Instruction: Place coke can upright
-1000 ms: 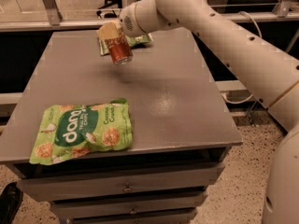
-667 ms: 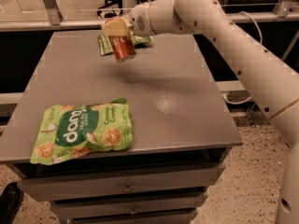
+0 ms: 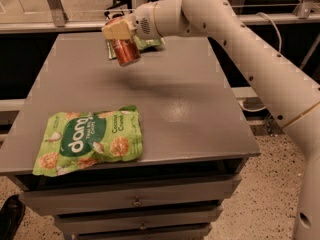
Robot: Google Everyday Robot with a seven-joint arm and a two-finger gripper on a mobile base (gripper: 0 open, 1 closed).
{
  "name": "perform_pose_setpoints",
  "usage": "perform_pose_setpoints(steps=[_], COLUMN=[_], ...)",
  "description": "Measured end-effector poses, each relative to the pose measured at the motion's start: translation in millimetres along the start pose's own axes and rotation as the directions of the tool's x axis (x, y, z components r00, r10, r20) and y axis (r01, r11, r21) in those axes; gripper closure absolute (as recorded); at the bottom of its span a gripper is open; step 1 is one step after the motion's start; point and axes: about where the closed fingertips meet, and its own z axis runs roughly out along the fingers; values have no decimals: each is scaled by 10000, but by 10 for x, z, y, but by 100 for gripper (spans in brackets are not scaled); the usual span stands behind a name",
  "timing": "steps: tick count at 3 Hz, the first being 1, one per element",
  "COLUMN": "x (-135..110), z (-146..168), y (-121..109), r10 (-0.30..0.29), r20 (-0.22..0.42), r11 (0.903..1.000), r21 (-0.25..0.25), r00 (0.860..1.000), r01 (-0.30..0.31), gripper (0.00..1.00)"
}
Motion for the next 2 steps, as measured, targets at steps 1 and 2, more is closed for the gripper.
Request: perform_pose_setpoints(steps=[1, 2], x=[42, 161], z=[20, 31], y=[39, 104], r10=[-86, -475], r20=[403, 1111], r11=[9997, 9974], r21=[-209, -496], r00=[9992, 9927], r01=[95, 532], gripper=[100, 100])
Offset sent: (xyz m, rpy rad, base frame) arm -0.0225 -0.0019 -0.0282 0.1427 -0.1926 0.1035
